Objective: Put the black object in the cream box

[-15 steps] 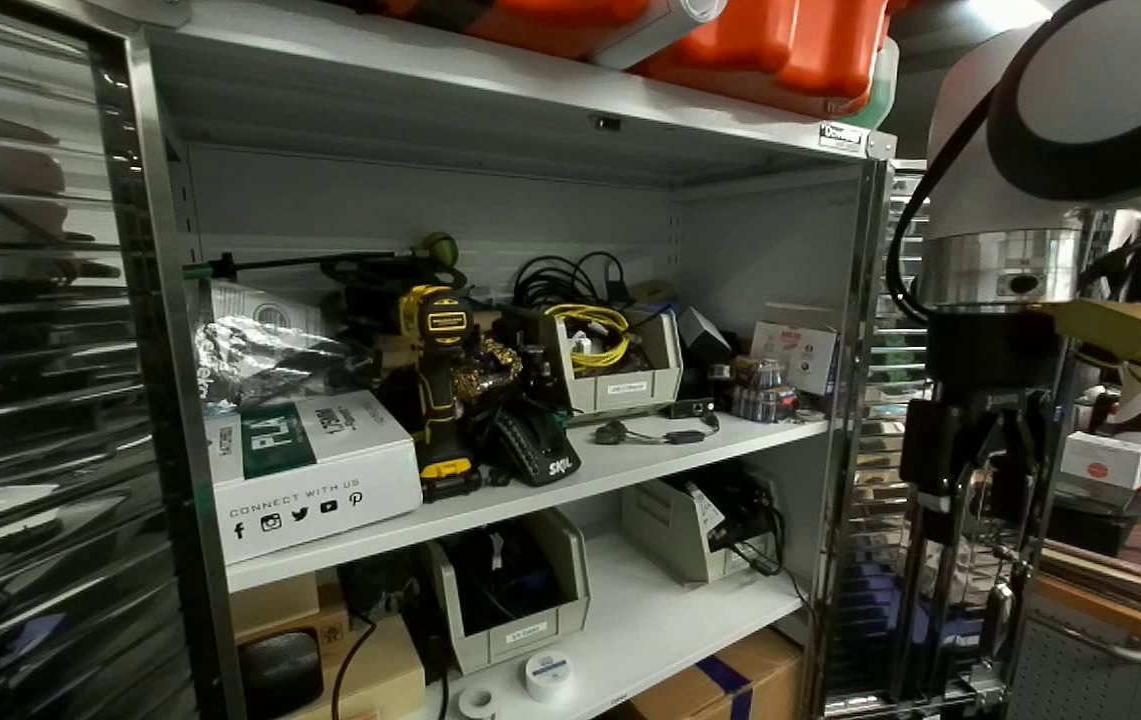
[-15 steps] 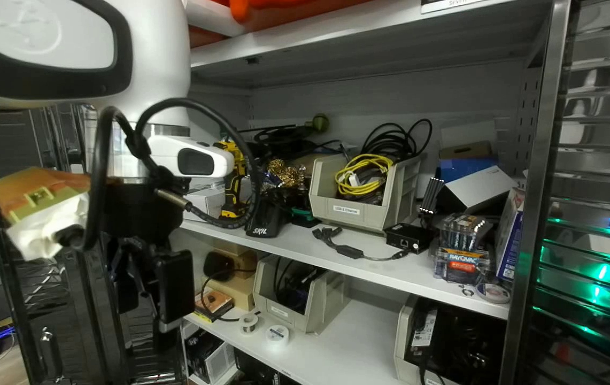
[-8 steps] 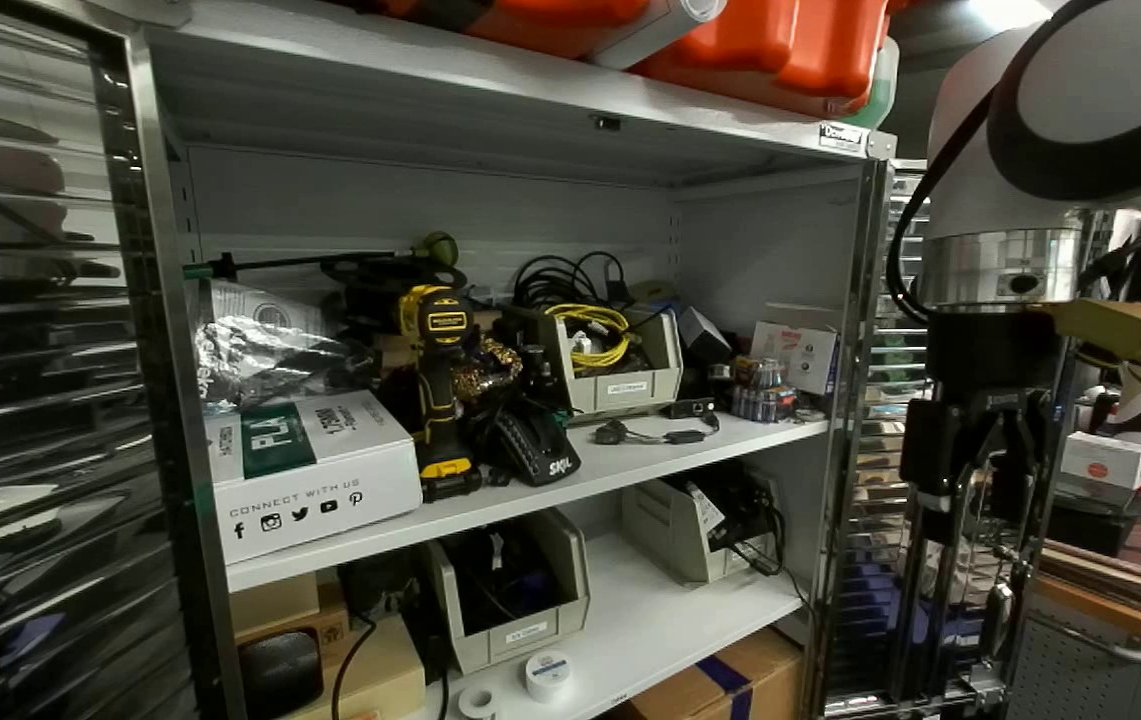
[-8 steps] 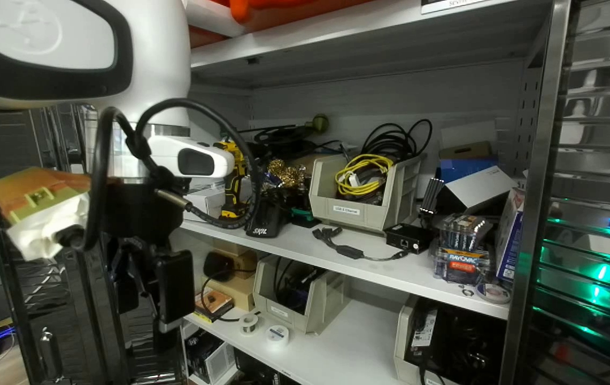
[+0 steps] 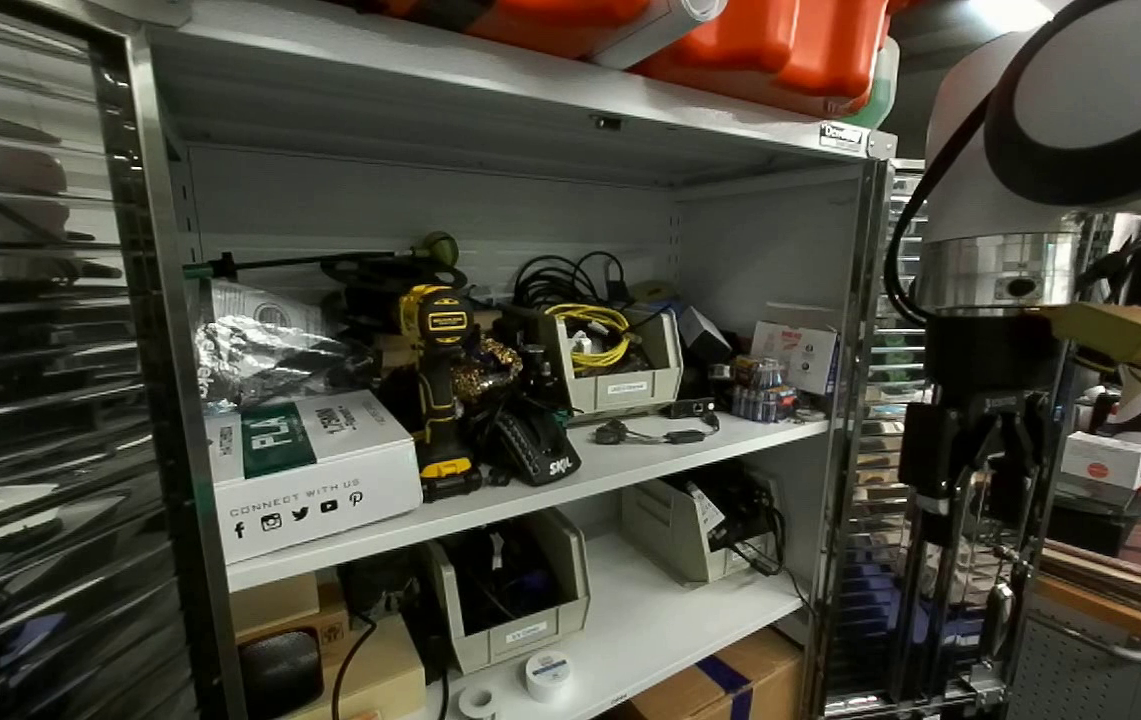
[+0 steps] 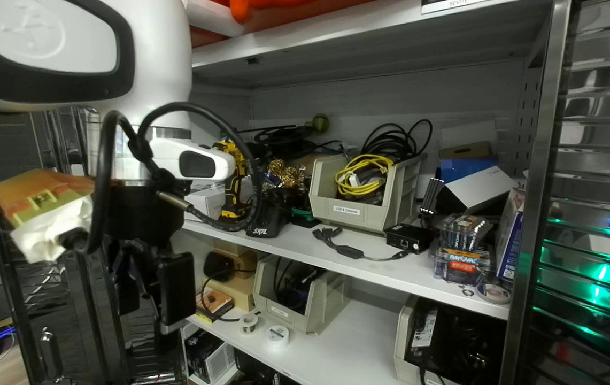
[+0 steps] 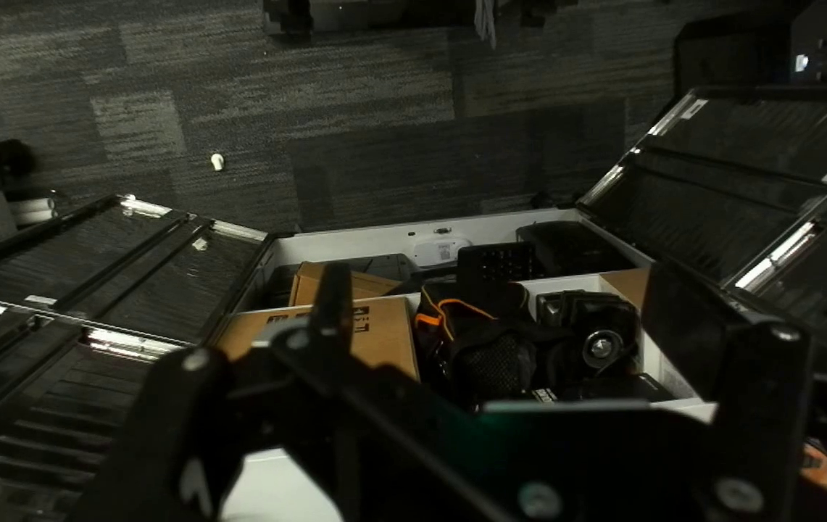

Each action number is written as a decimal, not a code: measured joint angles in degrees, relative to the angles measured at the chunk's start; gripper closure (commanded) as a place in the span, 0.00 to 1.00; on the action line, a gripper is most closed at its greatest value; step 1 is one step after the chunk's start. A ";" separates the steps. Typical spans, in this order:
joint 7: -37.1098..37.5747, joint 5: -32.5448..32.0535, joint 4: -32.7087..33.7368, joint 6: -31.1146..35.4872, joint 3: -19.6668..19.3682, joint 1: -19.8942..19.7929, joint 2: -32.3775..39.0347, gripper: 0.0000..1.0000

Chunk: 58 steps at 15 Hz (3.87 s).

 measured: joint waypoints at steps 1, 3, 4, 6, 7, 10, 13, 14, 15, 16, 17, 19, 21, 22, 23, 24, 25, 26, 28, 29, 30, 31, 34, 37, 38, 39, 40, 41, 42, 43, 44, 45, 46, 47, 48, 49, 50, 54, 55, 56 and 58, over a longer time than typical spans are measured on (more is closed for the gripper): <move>0.00 -0.43 0.23 0.36 0.09 0.00 0.49 0.00; 0.06 -1.75 1.35 1.86 0.38 0.00 2.40 0.00; 0.07 -2.21 2.33 2.72 0.55 0.00 3.84 0.00; 0.06 -2.50 5.34 4.16 0.96 0.01 7.68 0.00; 0.04 -2.57 7.29 4.86 1.20 0.01 10.03 0.00; 0.04 -3.16 14.29 7.36 1.69 0.01 18.25 0.00; 0.33 -4.17 22.66 8.37 1.74 0.00 27.51 0.00; 0.91 -4.21 25.49 8.37 1.65 -0.02 30.45 0.00; 2.07 -4.21 28.24 8.37 1.50 -0.07 33.21 0.00; 3.67 -4.21 30.91 8.31 1.29 -0.13 35.79 0.00; 5.73 -4.20 33.44 8.20 0.99 -0.18 38.14 0.00; 10.46 -4.12 37.88 7.95 0.28 -0.21 42.05 0.00; 15.40 -3.94 41.63 7.79 -0.59 -0.23 45.11 0.00; 18.04 -3.91 43.33 7.72 -1.03 -0.24 46.36 0.00; 20.70 -3.91 44.84 7.68 -1.44 -0.23 47.40 0.00; 23.34 -3.91 46.23 7.67 -1.83 -0.22 48.29 0.00; 25.78 -3.93 47.40 7.67 -2.17 -0.20 49.00 0.00; 28.16 -3.94 48.47 7.67 -2.49 -0.13 49.64 0.00; 32.34 -3.94 50.35 7.67 -3.01 0.03 50.84 0.00; 34.25 -3.94 51.26 7.67 -3.12 0.08 51.50 0.00; 36.19 -3.94 52.21 7.67 -3.19 0.16 52.22 0.00; 38.08 -3.94 53.15 7.67 -3.25 0.29 53.01 0.00; 43.16 -3.94 56.24 7.94 -3.29 0.84 55.59 0.00; 47.85 -3.98 59.33 8.61 -3.39 1.68 57.77 0.00; 49.10 -4.05 60.09 8.92 -3.45 1.92 58.25 0.00; 50.18 -4.15 60.73 9.05 -3.56 2.15 58.63 0.00; 51.11 -4.28 61.29 9.05 -3.69 2.33 58.93 0.00; 51.86 -4.40 61.73 9.05 -3.85 2.46 59.17 0.00; 52.40 -4.48 62.03 9.04 -4.06 2.53 59.36 0.00; 52.80 -4.53 62.29 9.02 -4.26 2.55 59.57 0.00; 53.14 -4.57 62.56 9.01 -4.47 2.54 59.84 0.00; 53.33 -4.58 62.76 8.98 -4.65 2.54 60.14 0.00; 53.49 -4.58 62.96 8.97 -4.82 2.54 60.49 0.00; 53.61 -4.58 63.28 8.94 -4.97 2.54 60.94 0.00; 53.73 -4.59 63.64 8.94 -5.07 2.54 61.43 0.00; 53.81 -4.62 64.12 8.94 -5.14 2.54 62.01 0.00; 53.85 -4.70 64.64 8.94 -5.18 2.54 62.59 0.00; 53.87 -5.41 66.79 8.55 -5.22 2.59 64.45 0.34; 53.87 -5.64 67.23 8.20 -5.22 2.61 64.51 0.41; 53.87 -5.78 67.61 7.80 -5.22 2.62 64.51 0.51; 53.84 -5.87 68.11 7.27 -5.22 2.62 64.51 0.66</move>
